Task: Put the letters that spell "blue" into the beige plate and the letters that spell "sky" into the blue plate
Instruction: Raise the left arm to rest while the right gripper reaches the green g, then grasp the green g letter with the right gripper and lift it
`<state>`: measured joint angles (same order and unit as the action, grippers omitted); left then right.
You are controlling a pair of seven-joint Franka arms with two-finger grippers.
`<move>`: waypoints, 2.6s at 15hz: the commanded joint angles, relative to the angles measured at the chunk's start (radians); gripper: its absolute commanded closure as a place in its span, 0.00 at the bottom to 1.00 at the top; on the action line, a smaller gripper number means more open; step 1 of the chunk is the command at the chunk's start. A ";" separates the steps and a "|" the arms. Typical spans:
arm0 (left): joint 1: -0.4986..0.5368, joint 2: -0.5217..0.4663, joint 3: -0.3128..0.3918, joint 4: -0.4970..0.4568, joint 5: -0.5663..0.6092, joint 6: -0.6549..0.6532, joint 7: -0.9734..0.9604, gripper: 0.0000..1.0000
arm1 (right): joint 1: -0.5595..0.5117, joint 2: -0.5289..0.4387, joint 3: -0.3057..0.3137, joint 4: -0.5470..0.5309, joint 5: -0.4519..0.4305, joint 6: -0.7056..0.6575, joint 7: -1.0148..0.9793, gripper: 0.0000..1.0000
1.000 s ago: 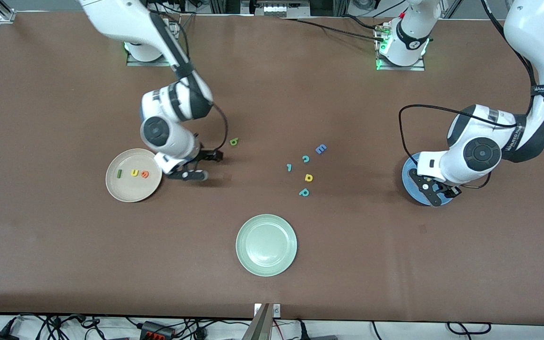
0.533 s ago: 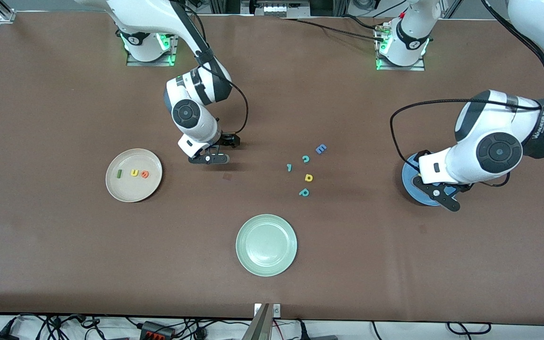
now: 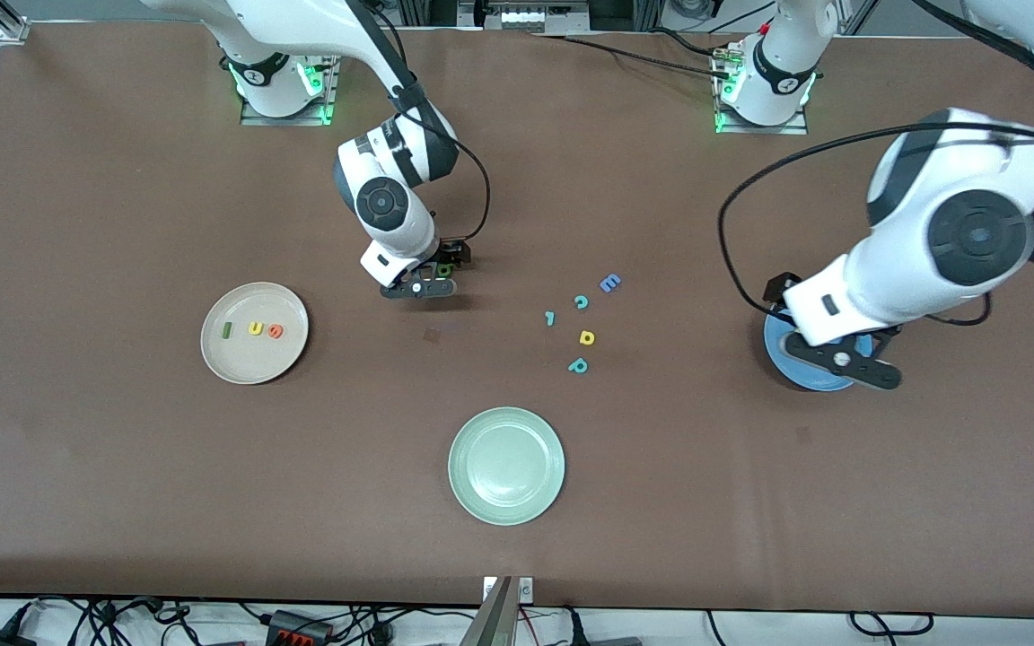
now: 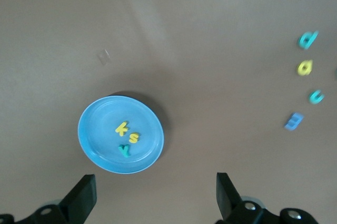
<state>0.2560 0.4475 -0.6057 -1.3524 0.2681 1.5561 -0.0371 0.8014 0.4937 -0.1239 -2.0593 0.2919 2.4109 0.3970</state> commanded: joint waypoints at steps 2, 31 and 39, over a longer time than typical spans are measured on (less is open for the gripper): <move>-0.122 -0.127 0.274 0.003 -0.195 -0.021 -0.021 0.00 | 0.028 0.026 -0.011 0.008 0.007 0.030 -0.007 0.17; -0.354 -0.463 0.627 -0.333 -0.288 0.134 0.013 0.00 | 0.039 0.002 -0.109 0.070 0.004 -0.026 -0.017 0.77; -0.354 -0.464 0.629 -0.330 -0.288 0.101 0.010 0.00 | 0.070 0.068 -0.105 0.160 0.004 -0.018 -0.032 0.52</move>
<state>-0.0903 -0.0306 0.0141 -1.7158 -0.0099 1.6835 -0.0385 0.8695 0.5217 -0.2264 -1.9454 0.2911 2.3995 0.3735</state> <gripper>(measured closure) 0.000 0.670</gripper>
